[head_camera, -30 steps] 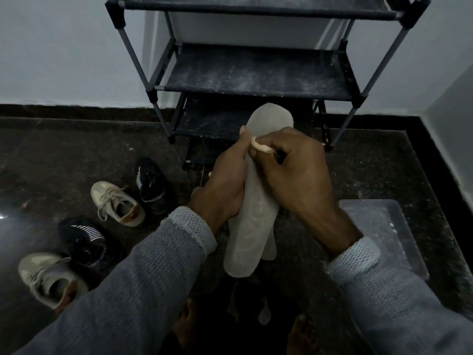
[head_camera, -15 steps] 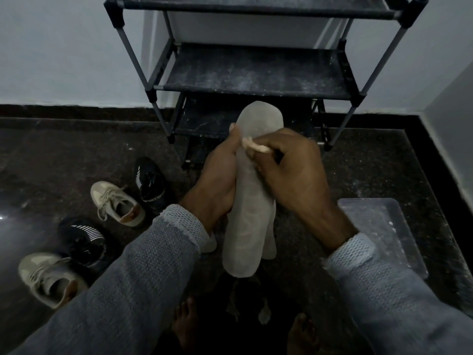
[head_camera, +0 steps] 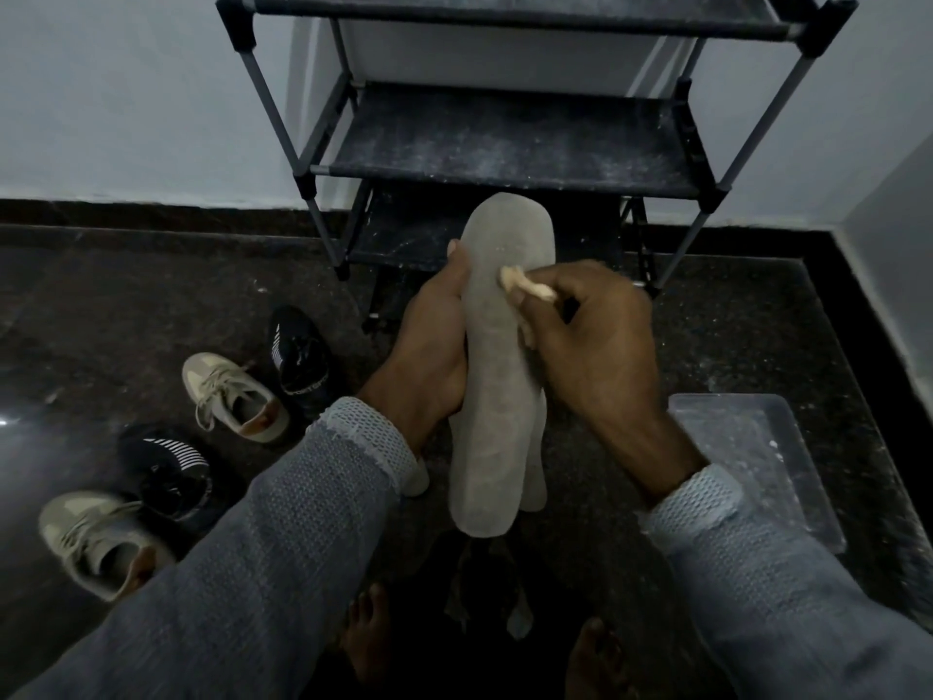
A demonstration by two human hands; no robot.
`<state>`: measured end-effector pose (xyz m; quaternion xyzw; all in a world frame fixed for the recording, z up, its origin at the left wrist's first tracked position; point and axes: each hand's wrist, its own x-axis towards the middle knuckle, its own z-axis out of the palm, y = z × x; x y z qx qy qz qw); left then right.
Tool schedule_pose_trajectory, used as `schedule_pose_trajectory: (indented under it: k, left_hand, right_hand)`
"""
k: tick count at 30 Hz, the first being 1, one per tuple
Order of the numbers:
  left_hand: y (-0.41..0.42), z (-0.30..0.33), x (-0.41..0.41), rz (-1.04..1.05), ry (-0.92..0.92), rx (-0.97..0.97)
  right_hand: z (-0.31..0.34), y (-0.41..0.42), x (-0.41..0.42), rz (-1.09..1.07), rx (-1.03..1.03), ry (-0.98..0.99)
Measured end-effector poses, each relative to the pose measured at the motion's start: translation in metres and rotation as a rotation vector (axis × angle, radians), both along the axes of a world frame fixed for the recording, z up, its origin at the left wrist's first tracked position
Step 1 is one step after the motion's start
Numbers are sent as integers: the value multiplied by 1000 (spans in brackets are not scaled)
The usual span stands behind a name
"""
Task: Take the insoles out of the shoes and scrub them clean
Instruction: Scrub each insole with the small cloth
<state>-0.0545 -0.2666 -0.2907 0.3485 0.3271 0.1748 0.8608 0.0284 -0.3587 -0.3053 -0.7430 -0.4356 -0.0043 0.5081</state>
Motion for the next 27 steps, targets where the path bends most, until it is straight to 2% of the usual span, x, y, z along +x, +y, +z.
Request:
schedule_pose_trajectory:
  k: [5,11,17,23,27]
  left_hand:
    - [-2,0,2,24,25,18]
    - [2,2,-1,11,-61,-36]
    - [0,1,2,9,-40,4]
    - [3,2,0,2,-86,-58]
    - [-1,3,2,2,-49,-30]
  right_hand:
    - [-4,-5,13,-85,-12,34]
    - [2,2,-11,95,-31,-30]
    - [-2,-2,10,-97,-12,25]
    - [3,3,-14,73,-48,-28]
    - [0,1,4,-71,-33,-18]
